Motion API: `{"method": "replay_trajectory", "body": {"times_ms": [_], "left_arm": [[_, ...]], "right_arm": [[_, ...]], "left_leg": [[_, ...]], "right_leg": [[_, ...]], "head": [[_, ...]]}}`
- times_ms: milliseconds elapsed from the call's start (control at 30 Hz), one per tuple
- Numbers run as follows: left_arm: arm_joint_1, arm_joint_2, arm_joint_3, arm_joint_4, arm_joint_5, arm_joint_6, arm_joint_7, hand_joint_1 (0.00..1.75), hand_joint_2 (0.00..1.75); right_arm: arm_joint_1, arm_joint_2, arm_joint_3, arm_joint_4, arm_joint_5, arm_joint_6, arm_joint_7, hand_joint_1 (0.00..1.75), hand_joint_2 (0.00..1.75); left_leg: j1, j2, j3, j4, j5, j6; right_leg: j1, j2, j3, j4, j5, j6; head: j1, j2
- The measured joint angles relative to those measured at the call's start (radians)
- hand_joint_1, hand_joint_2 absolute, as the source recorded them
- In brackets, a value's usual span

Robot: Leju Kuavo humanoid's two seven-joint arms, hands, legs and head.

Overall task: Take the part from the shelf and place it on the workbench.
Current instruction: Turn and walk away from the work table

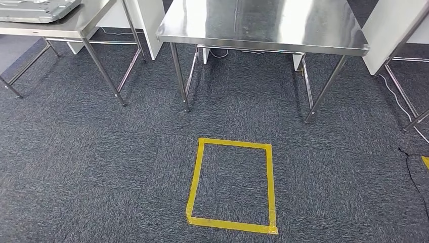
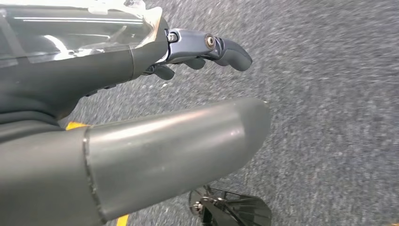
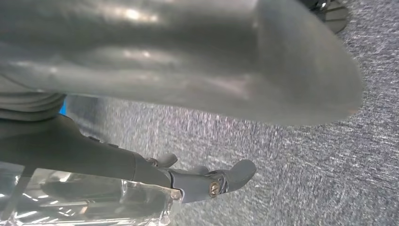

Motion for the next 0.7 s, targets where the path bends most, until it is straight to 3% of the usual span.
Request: {"method": "replay_trajectory", "body": {"times_ms": [33,67,133,200,300,367,433,500,533,567,633,700], "left_arm": [[0.001,0.000,0.000,0.000,0.000,0.000,0.000,0.00,0.00],[0.001,0.001,0.000,0.000,0.000,0.000,0.000,0.00,0.00],[0.000,0.002,0.000,0.000,-0.001,0.000,0.001,0.00,0.00],[-0.005,0.003,0.000,0.000,-0.002,0.000,0.000,0.00,0.00],[-0.004,0.004,0.000,0.000,-0.003,0.000,0.000,0.00,0.00],[-0.003,0.004,0.000,0.000,-0.003,0.000,-0.002,0.00,0.00],[-0.005,0.004,0.001,0.000,-0.003,0.001,-0.006,0.00,0.00],[-0.006,0.003,0.001,0.000,-0.001,0.002,-0.012,0.00,0.00],[-0.005,0.003,0.002,0.000,0.000,0.003,-0.015,0.00,0.00],[-0.003,0.003,0.002,0.000,0.000,0.006,-0.018,0.00,0.00],[-0.002,0.002,0.004,0.000,-0.001,0.014,-0.024,0.00,0.00],[-0.003,0.001,0.004,0.000,-0.002,0.021,-0.027,0.00,0.00]], "right_arm": [[0.001,0.000,0.000,0.000,0.001,0.000,0.000,0.00,0.00],[0.001,0.000,0.001,0.000,0.002,0.000,0.001,0.00,0.00],[0.000,0.001,0.004,0.000,0.004,-0.001,0.001,0.00,0.00],[0.000,0.002,0.008,0.000,0.005,-0.001,0.001,0.00,0.00],[-0.001,0.003,0.011,0.000,0.004,-0.001,0.001,0.00,0.00],[-0.001,0.003,0.013,0.000,0.006,-0.002,0.000,0.00,0.00],[0.000,0.003,0.014,0.000,0.007,-0.002,0.000,0.00,0.00],[0.001,0.003,0.014,0.000,0.006,-0.002,0.000,0.00,0.00],[0.002,0.003,0.014,0.000,0.006,-0.001,0.000,0.00,0.00],[0.002,0.003,0.014,0.000,0.006,-0.001,0.000,0.00,0.00],[0.002,0.002,0.015,0.000,0.006,-0.001,-0.001,0.00,0.00],[0.001,0.001,0.015,0.000,0.007,-0.001,-0.001,0.00,0.00]], "left_leg": [[0.000,0.001,-0.001,0.010,0.005,0.003],[-0.001,0.006,0.021,-0.028,0.032,0.007],[-0.007,0.043,0.097,-0.164,0.091,0.018],[-0.018,0.071,0.139,-0.249,0.113,0.026],[-0.026,0.048,0.136,-0.263,0.117,0.036],[-0.023,0.031,0.137,-0.271,0.125,0.048],[-0.021,0.011,0.134,-0.274,0.130,0.056],[-0.022,-0.013,0.129,-0.273,0.133,0.060],[-0.022,-0.025,0.129,-0.273,0.134,0.060],[-0.022,-0.039,0.130,-0.273,0.135,0.059],[-0.022,-0.065,0.131,-0.272,0.137,0.054],[-0.026,-0.087,0.129,-0.270,0.139,0.044]], "right_leg": [[0.004,-0.011,0.000,0.000,-0.001,-0.003],[0.006,-0.020,0.002,0.000,-0.002,-0.005],[0.012,-0.035,0.006,0.001,-0.006,-0.004],[0.019,-0.051,0.007,0.003,-0.009,0.001],[0.022,-0.070,0.006,0.004,-0.014,0.016],[0.018,-0.038,-0.012,0.047,-0.043,0.020],[0.013,0.006,-0.070,0.165,-0.100,0.013],[0.012,0.021,-0.128,0.282,-0.138,0.014],[0.011,0.023,-0.135,0.296,-0.135,0.021],[0.010,0.025,-0.123,0.270,-0.115,0.030],[0.005,0.053,-0.059,0.129,-0.053,0.045],[0.003,0.084,-0.017,0.023,-0.012,0.043]], "head": [[0.000,0.000],[0.000,0.000],[-0.001,0.000],[-0.002,0.000],[-0.002,0.000],[-0.001,0.000],[0.002,0.000],[0.002,0.000],[0.003,0.000],[0.003,0.000],[0.004,0.000],[0.005,0.000]]}}
